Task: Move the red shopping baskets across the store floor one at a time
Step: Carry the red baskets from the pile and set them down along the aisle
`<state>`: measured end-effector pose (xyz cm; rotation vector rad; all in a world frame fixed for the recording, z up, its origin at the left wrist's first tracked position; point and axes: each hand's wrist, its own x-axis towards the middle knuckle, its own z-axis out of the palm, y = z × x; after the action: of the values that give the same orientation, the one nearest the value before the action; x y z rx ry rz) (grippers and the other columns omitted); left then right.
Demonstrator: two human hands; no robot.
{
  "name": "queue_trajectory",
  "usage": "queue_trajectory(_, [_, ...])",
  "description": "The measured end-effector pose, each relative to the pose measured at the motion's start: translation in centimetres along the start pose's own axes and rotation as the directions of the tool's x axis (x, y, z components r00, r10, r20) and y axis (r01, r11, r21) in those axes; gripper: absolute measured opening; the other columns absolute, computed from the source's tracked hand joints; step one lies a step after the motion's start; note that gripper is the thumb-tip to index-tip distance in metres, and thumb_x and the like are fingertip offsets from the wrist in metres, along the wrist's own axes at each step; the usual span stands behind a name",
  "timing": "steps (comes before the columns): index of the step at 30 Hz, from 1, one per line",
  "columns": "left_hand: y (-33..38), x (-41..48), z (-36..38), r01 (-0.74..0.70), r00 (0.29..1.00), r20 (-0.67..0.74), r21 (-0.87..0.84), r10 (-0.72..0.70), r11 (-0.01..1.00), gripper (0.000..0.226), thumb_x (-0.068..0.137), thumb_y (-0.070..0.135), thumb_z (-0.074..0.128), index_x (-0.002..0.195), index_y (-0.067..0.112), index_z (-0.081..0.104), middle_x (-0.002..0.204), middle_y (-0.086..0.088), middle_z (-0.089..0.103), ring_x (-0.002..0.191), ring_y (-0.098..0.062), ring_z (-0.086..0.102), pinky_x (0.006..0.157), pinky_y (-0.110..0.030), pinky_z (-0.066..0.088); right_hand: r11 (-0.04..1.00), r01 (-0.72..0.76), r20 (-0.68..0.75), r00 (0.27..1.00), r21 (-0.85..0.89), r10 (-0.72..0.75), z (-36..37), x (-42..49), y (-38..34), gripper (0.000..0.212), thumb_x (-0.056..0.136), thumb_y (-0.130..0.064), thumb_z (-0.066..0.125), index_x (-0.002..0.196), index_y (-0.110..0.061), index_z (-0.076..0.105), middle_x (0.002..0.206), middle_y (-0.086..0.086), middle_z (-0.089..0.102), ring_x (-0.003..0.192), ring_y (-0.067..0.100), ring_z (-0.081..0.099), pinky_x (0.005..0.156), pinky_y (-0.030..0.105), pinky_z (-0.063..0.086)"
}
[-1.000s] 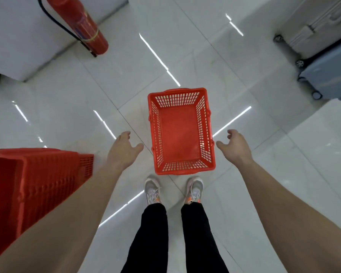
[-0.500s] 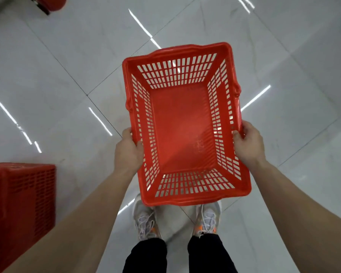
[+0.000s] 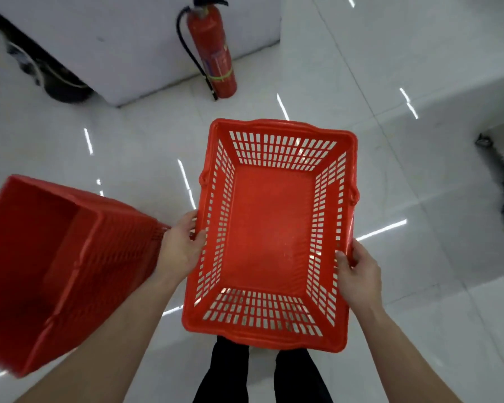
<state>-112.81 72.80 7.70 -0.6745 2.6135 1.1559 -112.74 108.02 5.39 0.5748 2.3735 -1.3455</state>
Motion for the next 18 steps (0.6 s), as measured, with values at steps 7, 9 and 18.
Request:
queue_trajectory(7, [2.3,-12.5,-18.6,0.046,0.958,-0.272,-0.154,-0.087,0.987,0.043,0.089,0.021,0.068,0.127,0.039,0.058,0.100,0.032,0.068,0.096,0.011,0.063,0.083,-0.011,0.047,0.969,0.239,0.155,0.957,0.065,-0.246,0.4,-10.7,-16.8,0.022,0.100,-0.037,0.053,0.110,-0.056,0.060,0.097,-0.026,0.072,0.084,-0.002,0.072,0.066,0.014,0.056])
queue_trajectory(9, [1.7,-15.9,-23.3,0.054,0.934,-0.339,-0.176,-0.113,0.983,0.046,0.088,0.015,0.069,0.125,0.039,0.059,0.102,0.030,0.068,0.098,0.009,0.064,0.088,-0.019,0.048,0.960,0.270,0.200,0.939,0.067,-0.278,2.0,-13.8,-20.0,0.021,0.099,-0.034,0.054,0.112,-0.046,0.064,0.097,-0.022,0.073,0.084,0.001,0.072,0.073,0.030,0.060])
queue_trajectory(18, [-9.5,-23.0,-41.2,0.087,0.880,-0.443,-0.204,-0.171,0.975,0.048,0.089,0.008,0.068,0.131,0.029,0.062,0.098,0.026,0.069,0.085,0.018,0.062,0.079,-0.007,0.046,0.937,0.319,0.332,0.877,0.142,-0.348,14.9,-26.8,-29.2,0.017,0.099,-0.029,0.060,0.113,-0.033,0.067,0.095,-0.018,0.075,0.083,0.005,0.074,0.078,0.038,0.062])
